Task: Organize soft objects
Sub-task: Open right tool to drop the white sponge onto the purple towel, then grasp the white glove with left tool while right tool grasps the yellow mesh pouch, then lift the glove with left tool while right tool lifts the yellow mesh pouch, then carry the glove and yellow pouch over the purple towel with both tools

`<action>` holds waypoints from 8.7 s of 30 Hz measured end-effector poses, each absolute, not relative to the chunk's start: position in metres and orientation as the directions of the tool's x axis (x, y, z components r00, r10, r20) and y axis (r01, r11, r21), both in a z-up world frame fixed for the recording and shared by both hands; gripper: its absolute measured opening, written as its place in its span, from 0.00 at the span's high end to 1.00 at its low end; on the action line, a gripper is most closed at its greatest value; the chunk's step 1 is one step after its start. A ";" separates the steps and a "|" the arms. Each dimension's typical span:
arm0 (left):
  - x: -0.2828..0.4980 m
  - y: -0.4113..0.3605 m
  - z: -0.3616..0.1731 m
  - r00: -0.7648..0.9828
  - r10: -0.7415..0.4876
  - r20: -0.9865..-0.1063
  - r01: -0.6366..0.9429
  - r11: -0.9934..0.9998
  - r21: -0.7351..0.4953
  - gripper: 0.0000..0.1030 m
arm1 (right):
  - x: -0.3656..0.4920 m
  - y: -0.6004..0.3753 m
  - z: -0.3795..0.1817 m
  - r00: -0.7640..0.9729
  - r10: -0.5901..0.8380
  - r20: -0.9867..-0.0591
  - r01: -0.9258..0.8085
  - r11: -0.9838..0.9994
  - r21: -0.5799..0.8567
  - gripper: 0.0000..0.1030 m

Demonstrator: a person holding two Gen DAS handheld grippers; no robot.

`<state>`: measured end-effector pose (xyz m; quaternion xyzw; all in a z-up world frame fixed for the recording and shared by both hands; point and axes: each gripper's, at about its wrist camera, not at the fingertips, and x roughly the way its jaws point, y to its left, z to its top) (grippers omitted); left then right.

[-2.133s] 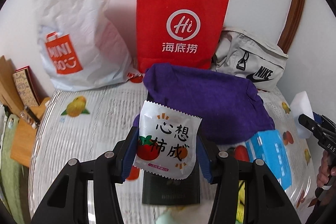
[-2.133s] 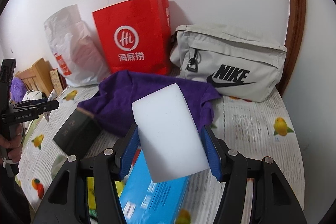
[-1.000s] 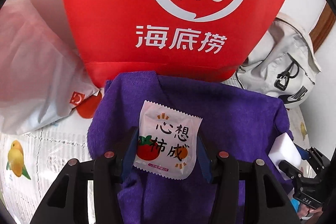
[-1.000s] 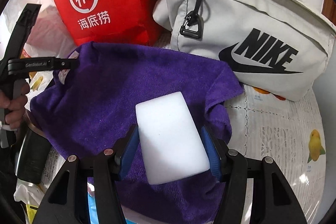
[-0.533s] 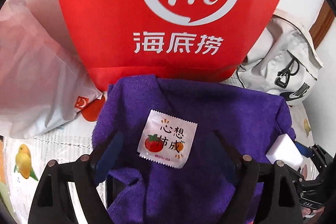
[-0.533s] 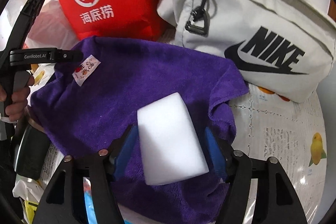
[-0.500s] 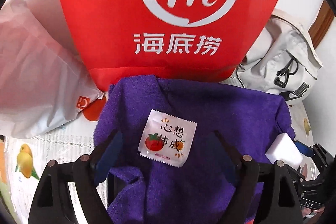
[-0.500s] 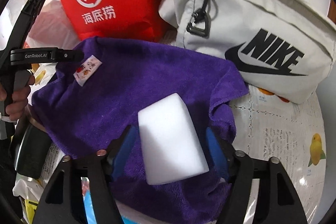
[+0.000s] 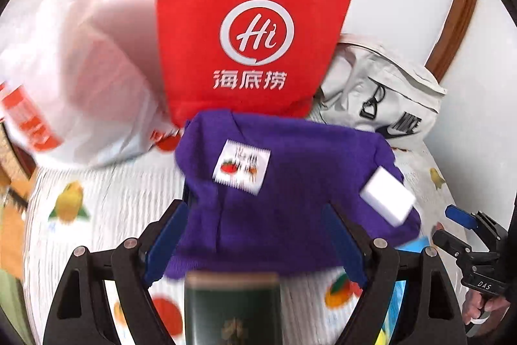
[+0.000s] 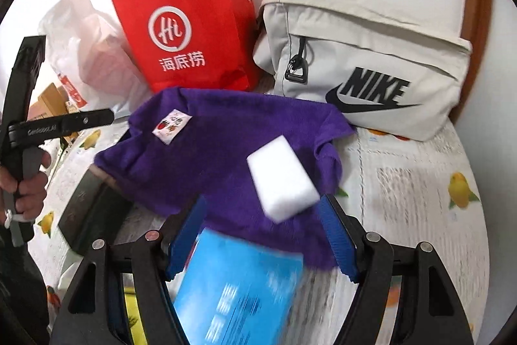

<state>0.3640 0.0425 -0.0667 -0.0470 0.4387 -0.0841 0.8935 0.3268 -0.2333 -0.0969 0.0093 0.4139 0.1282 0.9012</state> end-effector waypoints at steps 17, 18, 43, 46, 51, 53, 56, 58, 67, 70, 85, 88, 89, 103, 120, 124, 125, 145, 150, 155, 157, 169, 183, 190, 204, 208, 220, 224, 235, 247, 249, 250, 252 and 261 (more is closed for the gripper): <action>0.221 0.051 -0.128 0.510 -0.277 -0.814 0.098 0.959 -0.265 0.18 | 0.180 -0.224 -0.106 0.605 0.279 -0.746 -0.274 0.952 0.134 0.30; 0.218 0.047 -0.135 0.505 -0.277 -0.817 0.107 0.960 -0.259 0.18 | 0.175 -0.224 -0.109 0.599 0.276 -0.751 -0.271 0.953 0.135 0.30; 0.157 0.092 -0.111 0.616 -0.272 -0.739 0.082 0.955 -0.284 0.91 | 0.127 -0.190 -0.140 0.540 0.335 -0.772 -0.338 0.926 0.165 0.30; 0.147 0.105 -0.108 0.628 -0.233 -0.742 0.049 0.964 -0.261 0.91 | 0.125 -0.182 -0.143 0.530 0.336 -0.779 -0.351 0.923 0.159 0.30; 0.150 0.118 -0.131 0.595 -0.190 -0.781 -0.006 0.971 -0.241 0.91 | 0.126 -0.171 -0.149 0.510 0.340 -0.790 -0.367 0.917 0.158 0.30; 0.156 0.118 -0.142 0.579 -0.194 -0.792 -0.015 0.969 -0.248 0.90 | 0.127 -0.167 -0.151 0.505 0.341 -0.793 -0.374 0.914 0.155 0.30; 0.163 0.118 -0.154 0.569 -0.171 -0.805 -0.038 0.971 -0.234 0.76 | 0.130 -0.161 -0.150 0.503 0.341 -0.794 -0.381 0.912 0.150 0.30; 0.167 0.121 -0.158 0.581 -0.181 -0.793 -0.046 0.966 -0.254 0.76 | 0.132 -0.159 -0.147 0.513 0.346 -0.785 -0.383 0.911 0.151 0.30; 0.167 0.133 -0.155 0.597 -0.238 -0.766 -0.018 0.951 -0.309 0.90 | 0.160 -0.126 -0.134 0.574 0.380 -0.725 -0.439 0.890 0.119 0.30; 0.166 0.138 -0.160 0.581 -0.262 -0.771 -0.027 0.940 -0.340 0.90 | 0.171 -0.111 -0.142 0.575 0.375 -0.727 -0.462 0.882 0.089 0.35; 0.164 0.131 -0.161 0.590 -0.243 -0.770 -0.036 0.945 -0.326 0.90 | 0.137 -0.127 -0.106 0.628 0.456 -0.631 -0.511 0.853 0.107 0.85; 0.160 0.129 -0.154 0.604 -0.243 -0.759 -0.023 0.947 -0.321 0.90 | 0.124 -0.142 -0.095 0.649 0.459 -0.607 -0.497 0.860 0.120 0.86; 0.159 0.127 -0.153 0.603 -0.240 -0.761 -0.021 0.949 -0.316 0.90 | 0.121 -0.147 -0.093 0.655 0.459 -0.601 -0.489 0.863 0.126 0.86; 0.154 0.111 -0.158 0.578 -0.227 -0.784 -0.027 0.955 -0.296 0.90 | 0.094 -0.241 -0.111 0.664 0.366 -0.653 -0.269 0.931 0.249 0.85; 0.161 0.102 -0.173 0.548 -0.229 -0.805 -0.031 0.956 -0.293 0.84 | 0.113 -0.268 -0.156 0.597 0.252 -0.761 -0.149 0.968 0.203 0.74; 0.160 0.103 -0.173 0.555 -0.232 -0.799 -0.030 0.954 -0.298 0.84 | 0.113 -0.280 -0.161 0.592 0.324 -0.738 -0.139 0.943 0.302 0.87; 0.160 0.103 -0.173 0.556 -0.235 -0.797 -0.029 0.953 -0.301 0.84 | 0.112 -0.281 -0.160 0.596 0.331 -0.732 -0.139 0.940 0.311 0.87; 0.132 0.112 -0.113 0.686 -0.279 -0.672 0.030 0.934 -0.357 0.92 | 0.104 -0.279 -0.108 0.684 0.408 -0.605 -0.210 0.904 0.373 0.87; 0.124 0.111 -0.096 0.711 -0.277 -0.647 0.039 0.934 -0.356 0.92 | 0.100 -0.274 -0.096 0.696 0.454 -0.557 -0.246 0.879 0.408 0.87; 0.118 0.110 -0.081 0.730 -0.270 -0.628 0.048 0.936 -0.348 0.92 | 0.096 -0.264 -0.077 0.702 0.523 -0.484 -0.322 0.839 0.439 0.87; 0.118 0.109 -0.077 0.733 -0.270 -0.625 0.053 0.938 -0.343 0.92 | 0.095 -0.260 -0.071 0.709 0.524 -0.472 -0.335 0.839 0.429 0.87; 0.121 0.106 -0.072 0.733 -0.283 -0.619 0.062 0.934 -0.353 0.92 | 0.107 -0.258 -0.081 0.690 0.493 -0.530 -0.296 0.860 0.415 0.87; 0.138 0.103 -0.048 0.740 -0.305 -0.600 0.085 0.927 -0.366 0.92 | 0.128 -0.255 -0.080 0.686 0.435 -0.584 -0.272 0.897 0.349 0.87; 0.131 0.103 -0.034 0.745 -0.340 -0.574 0.112 0.912 -0.395 0.92 | 0.134 -0.248 -0.075 0.676 0.452 -0.582 -0.306 0.891 0.336 0.87; 0.125 0.102 -0.019 0.772 -0.308 -0.557 0.108 0.926 -0.363 0.92 | 0.134 -0.238 -0.065 0.686 0.449 -0.572 -0.326 0.893 0.310 0.87; 0.132 0.104 -0.015 0.777 -0.299 -0.555 0.100 0.928 -0.359 0.92 | 0.144 -0.239 -0.057 0.699 0.439 -0.564 -0.323 0.898 0.299 0.87; 0.173 0.106 -0.007 0.783 -0.290 -0.550 0.096 0.930 -0.353 0.92 | 0.190 -0.239 -0.040 0.719 0.407 -0.563 -0.319 0.914 0.252 0.87; 0.192 0.104 -0.005 0.784 -0.294 -0.546 0.105 0.931 -0.350 0.92 | 0.211 -0.239 -0.038 0.720 0.401 -0.567 -0.321 0.916 0.239 0.87; 0.259 0.096 -0.014 0.770 -0.277 -0.575 0.101 0.943 -0.318 0.92 | 0.281 -0.236 -0.044 0.711 0.380 -0.592 -0.329 0.924 0.198 0.87; 0.334 0.081 -0.037 0.724 -0.304 -0.620 0.109 0.937 -0.332 0.92 | 0.359 -0.220 -0.070 0.657 0.391 -0.644 -0.357 0.914 0.191 0.87; 0.345 0.078 -0.041 0.715 -0.307 -0.628 0.113 0.938 -0.329 0.92 | 0.369 -0.218 -0.075 0.643 0.395 -0.657 -0.361 0.912 0.194 0.87; 0.352 0.075 -0.043 0.711 -0.309 -0.632 0.116 0.938 -0.327 0.92 | 0.376 -0.215 -0.079 0.632 0.396 -0.666 -0.363 0.911 0.197 0.87; 0.364 0.072 -0.047 0.704 -0.307 -0.640 0.119 0.940 -0.320 0.92 | 0.385 -0.212 -0.085 0.618 0.400 -0.677 -0.365 0.908 0.204 0.87; 0.404 0.060 -0.066 0.667 -0.310 -0.677 0.127 0.943 -0.308 0.92 | 0.420 -0.195 -0.119 0.525 0.409 -0.746 -0.393 0.894 0.214 0.87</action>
